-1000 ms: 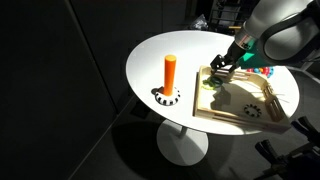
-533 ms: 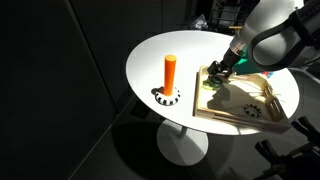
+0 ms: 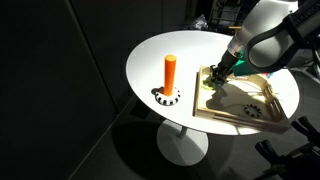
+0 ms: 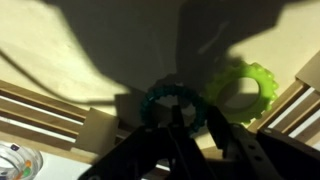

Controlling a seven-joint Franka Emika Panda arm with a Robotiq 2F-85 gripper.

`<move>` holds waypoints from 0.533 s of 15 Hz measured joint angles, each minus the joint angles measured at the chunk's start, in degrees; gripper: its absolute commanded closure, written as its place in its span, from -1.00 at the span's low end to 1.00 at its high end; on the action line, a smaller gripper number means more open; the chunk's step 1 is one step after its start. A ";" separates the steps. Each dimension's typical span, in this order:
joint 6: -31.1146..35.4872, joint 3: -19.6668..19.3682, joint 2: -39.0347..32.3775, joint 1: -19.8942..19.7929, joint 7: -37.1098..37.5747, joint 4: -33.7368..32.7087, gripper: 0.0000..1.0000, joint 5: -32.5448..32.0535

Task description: Pick up the dark green ring and put it on the table

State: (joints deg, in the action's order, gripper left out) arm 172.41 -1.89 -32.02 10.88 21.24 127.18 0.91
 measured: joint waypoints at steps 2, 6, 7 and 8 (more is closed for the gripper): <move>0.00 -0.49 0.00 0.31 0.00 -0.16 1.00 0.00; 0.00 -1.56 0.06 0.84 0.00 -0.65 0.81 0.01; 0.00 -1.77 0.13 0.94 0.00 -0.79 0.41 0.01; 0.00 -1.97 0.21 1.04 0.00 -0.92 0.39 0.01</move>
State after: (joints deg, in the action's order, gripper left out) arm 172.41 -3.86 -31.81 11.92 21.24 126.26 0.92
